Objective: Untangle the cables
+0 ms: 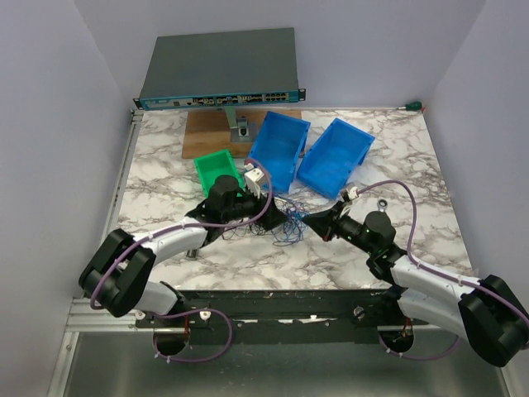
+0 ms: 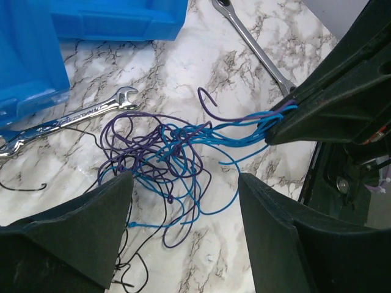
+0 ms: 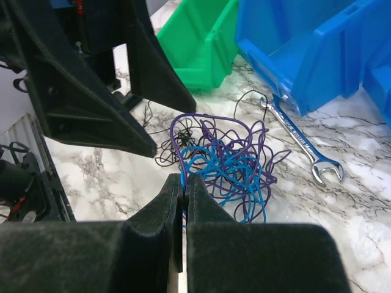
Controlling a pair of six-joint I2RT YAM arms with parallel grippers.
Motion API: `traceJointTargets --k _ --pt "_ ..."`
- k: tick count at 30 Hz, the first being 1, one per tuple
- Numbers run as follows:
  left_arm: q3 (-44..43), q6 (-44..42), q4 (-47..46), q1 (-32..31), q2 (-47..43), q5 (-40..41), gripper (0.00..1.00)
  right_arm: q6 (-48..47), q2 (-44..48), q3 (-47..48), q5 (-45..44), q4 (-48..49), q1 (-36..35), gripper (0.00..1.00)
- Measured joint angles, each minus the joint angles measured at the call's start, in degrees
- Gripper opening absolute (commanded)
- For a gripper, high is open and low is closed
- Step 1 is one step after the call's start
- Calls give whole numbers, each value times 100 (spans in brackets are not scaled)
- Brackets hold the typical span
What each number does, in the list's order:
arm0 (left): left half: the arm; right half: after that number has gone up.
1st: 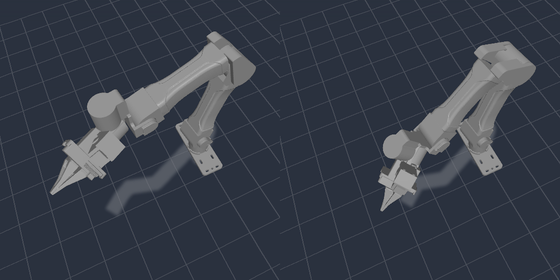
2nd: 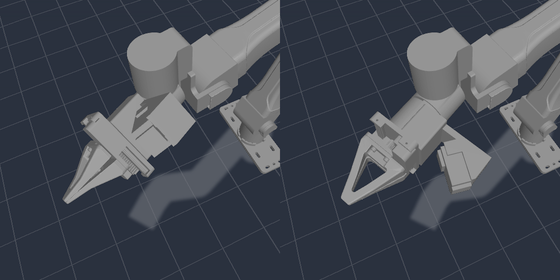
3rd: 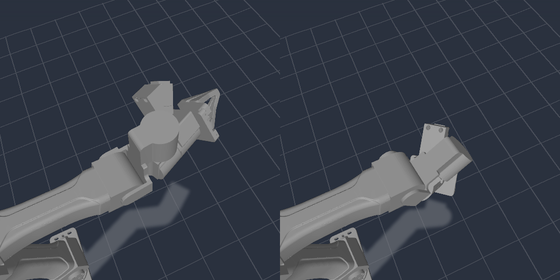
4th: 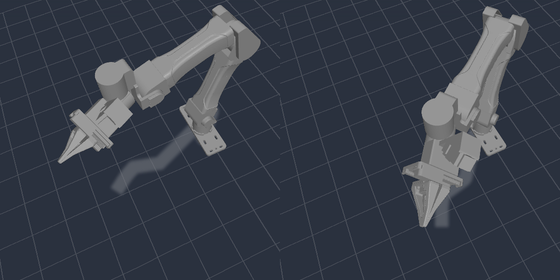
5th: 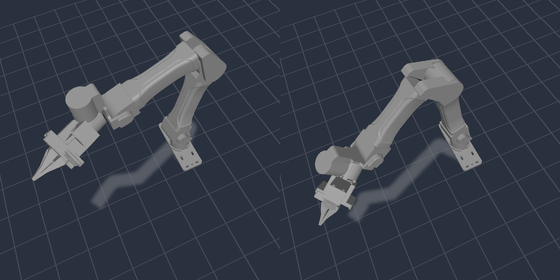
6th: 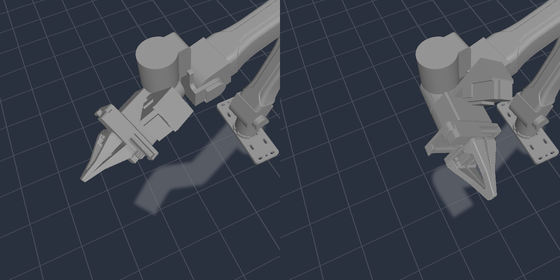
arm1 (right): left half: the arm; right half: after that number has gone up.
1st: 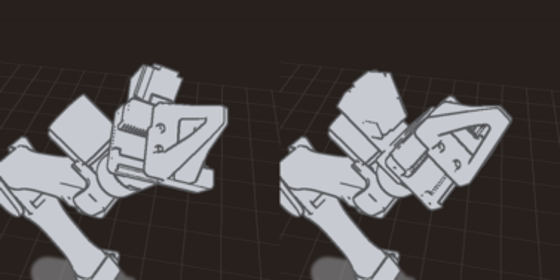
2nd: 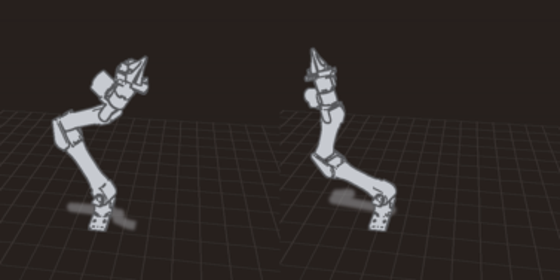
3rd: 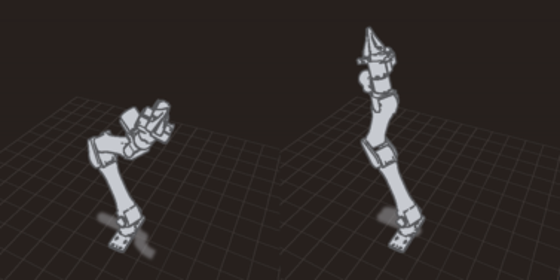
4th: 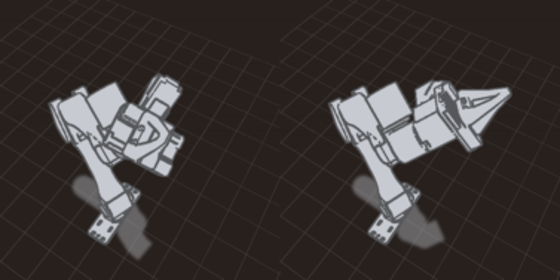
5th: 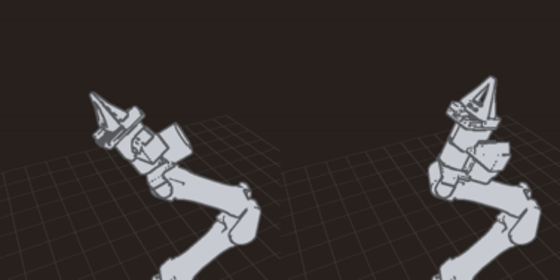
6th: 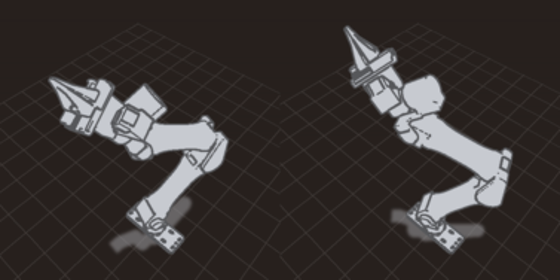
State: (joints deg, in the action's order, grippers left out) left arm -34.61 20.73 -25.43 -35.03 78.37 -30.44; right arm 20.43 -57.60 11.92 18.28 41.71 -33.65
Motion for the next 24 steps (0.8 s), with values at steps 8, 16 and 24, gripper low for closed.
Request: traceJointTargets --k 8,16,24 --pt "-734 11 452 -74 748 118 59 0 2 0 181 70 0 1" --pt "-1147 20 782 -212 1158 302 0 0 2 0 212 72 0 1" --pt "-601 28 533 -258 516 647 0 31 48 0 -444 -79 0 1"
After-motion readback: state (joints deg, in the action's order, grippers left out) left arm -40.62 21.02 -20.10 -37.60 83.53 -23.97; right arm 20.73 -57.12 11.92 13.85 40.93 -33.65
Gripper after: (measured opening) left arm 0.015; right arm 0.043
